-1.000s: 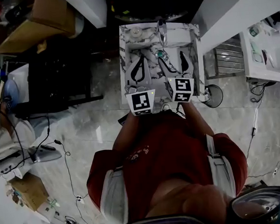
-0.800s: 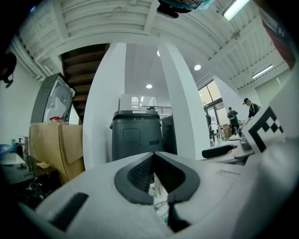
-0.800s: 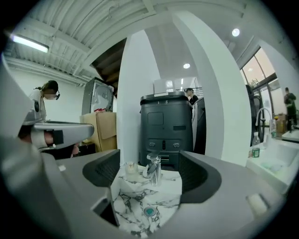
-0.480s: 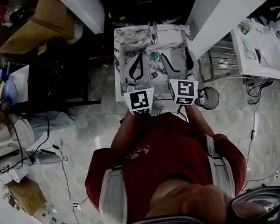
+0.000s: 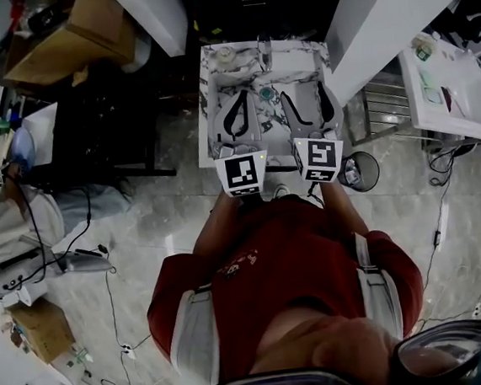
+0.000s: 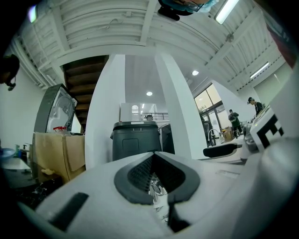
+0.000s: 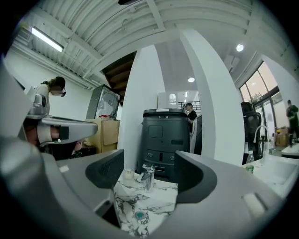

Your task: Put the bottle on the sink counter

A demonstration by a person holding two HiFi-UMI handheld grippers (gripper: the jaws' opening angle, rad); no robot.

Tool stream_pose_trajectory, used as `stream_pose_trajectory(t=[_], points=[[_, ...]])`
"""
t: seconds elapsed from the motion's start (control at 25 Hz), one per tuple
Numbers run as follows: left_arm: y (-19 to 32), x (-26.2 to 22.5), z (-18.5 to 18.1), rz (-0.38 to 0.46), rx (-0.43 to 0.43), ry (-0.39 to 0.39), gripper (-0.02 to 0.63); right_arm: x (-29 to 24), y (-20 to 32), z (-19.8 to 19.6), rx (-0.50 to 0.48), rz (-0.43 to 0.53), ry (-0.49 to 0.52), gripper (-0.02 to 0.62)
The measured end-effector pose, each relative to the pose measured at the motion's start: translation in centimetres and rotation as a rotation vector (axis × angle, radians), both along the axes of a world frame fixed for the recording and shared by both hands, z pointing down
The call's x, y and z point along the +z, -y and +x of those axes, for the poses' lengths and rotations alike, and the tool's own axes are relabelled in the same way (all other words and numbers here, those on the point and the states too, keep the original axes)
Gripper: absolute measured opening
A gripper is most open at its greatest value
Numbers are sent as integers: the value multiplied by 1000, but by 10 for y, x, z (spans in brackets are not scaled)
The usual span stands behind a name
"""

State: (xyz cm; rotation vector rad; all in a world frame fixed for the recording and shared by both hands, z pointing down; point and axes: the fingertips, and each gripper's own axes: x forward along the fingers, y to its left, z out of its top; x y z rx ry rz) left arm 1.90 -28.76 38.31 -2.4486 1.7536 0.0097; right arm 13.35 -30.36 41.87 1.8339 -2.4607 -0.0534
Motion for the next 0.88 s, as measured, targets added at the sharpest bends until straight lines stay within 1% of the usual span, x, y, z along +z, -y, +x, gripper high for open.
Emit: stream_pose_trajectory(t=[0.12,0.24,0.52,0.88], points=[[-3,1,0,-1,-6,-3,3,-4,-4,-2,-10,18,-6,316],[-6,5,4,-8,-8,-7,2,-1,-7,-1,-24,7,-14,276],[-13,10,13,-8,-11,-5,2,4,-14,4,-43,9,-14,238],[-18,12,19,-5,-12,7,3,3,-21,8,-67,26,5,127]])
